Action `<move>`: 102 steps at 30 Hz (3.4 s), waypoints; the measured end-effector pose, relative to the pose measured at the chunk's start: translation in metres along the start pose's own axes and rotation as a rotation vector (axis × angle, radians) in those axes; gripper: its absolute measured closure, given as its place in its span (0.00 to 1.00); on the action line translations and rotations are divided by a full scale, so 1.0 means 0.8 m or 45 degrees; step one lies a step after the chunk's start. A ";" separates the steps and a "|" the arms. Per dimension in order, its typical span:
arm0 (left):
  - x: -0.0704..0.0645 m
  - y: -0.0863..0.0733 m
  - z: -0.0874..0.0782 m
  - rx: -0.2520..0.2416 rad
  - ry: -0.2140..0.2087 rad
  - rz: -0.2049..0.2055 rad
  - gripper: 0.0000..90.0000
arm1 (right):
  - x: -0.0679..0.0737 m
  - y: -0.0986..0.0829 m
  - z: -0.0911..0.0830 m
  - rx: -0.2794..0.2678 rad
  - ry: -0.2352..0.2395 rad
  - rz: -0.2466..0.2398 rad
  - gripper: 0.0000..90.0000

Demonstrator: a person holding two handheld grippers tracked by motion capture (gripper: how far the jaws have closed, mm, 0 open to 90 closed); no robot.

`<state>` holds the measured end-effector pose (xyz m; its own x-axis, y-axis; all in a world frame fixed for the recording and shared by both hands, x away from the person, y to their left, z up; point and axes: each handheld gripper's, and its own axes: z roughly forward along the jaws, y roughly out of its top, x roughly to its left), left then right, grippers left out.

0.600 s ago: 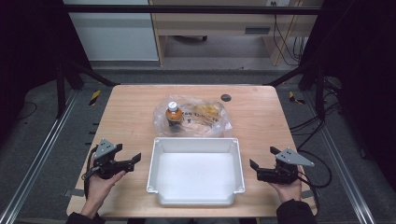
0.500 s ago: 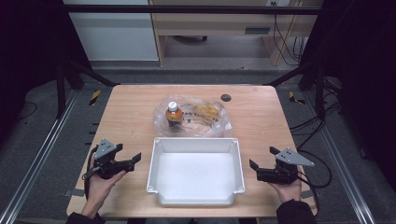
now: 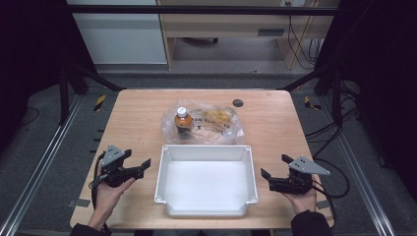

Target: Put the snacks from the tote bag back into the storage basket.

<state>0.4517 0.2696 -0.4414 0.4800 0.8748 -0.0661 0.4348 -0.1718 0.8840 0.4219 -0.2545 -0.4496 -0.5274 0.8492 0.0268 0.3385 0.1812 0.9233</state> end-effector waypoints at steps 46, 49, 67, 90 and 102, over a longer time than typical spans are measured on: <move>-0.023 0.055 0.037 -0.073 0.013 0.042 0.20 | 0.008 0.001 0.005 0.021 0.015 -0.034 0.07; -0.025 0.059 0.040 -0.073 0.012 0.048 0.20 | 0.008 0.001 0.005 0.019 0.016 -0.034 0.07; -0.042 0.082 0.060 -0.092 0.004 0.080 0.24 | 0.008 0.002 0.006 0.016 0.025 -0.020 0.07; -0.058 0.114 0.076 -0.107 0.012 0.110 0.24 | 0.007 0.003 0.007 0.015 0.019 -0.006 0.07; -0.062 0.130 0.085 -0.117 0.022 0.121 0.24 | 0.006 0.003 0.007 0.012 0.018 -0.010 0.07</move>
<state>0.5252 0.1774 -0.3778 0.5025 0.8642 0.0274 0.3155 -0.2128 0.9248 0.4243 -0.2470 -0.4495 -0.5411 0.8406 0.0255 0.3419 0.1922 0.9199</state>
